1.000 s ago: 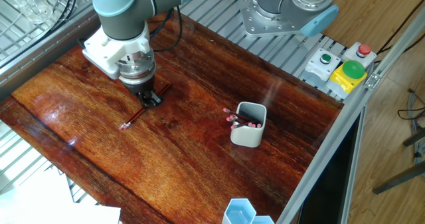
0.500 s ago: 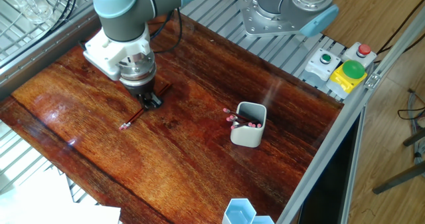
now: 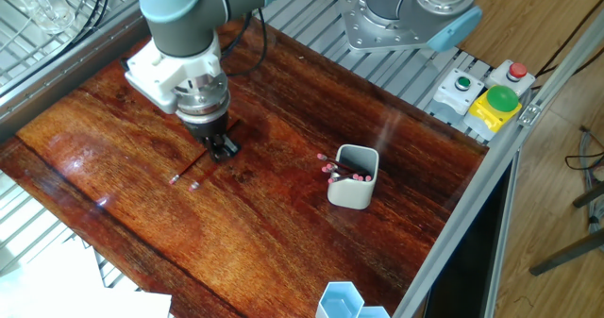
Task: Put the pen into the pen holder
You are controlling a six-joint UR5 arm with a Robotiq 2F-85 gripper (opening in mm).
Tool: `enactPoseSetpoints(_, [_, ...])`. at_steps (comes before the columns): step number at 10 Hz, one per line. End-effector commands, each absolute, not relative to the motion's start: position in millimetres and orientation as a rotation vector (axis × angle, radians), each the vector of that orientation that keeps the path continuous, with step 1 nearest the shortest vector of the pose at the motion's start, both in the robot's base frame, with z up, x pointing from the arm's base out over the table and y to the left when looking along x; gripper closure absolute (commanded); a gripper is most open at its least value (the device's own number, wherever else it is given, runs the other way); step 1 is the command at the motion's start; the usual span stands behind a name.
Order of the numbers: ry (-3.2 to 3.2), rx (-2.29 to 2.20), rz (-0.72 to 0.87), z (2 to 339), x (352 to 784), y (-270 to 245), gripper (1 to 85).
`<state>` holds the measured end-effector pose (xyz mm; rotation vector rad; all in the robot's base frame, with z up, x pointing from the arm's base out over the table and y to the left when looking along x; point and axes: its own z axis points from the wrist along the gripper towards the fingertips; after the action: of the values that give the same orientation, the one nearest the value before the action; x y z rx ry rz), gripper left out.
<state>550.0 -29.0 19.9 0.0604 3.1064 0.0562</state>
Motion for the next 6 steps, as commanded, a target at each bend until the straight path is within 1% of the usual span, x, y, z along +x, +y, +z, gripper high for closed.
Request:
enactPoseSetpoints(1, [3.110, 0.090, 0.074, 29, 546, -23, 84.7])
enactPoseSetpoints(4, [3.127, 0.095, 0.062, 29, 543, -28, 84.7])
enactPoseSetpoints(6, [3.193, 0.143, 0.047, 26, 526, -30, 84.7])
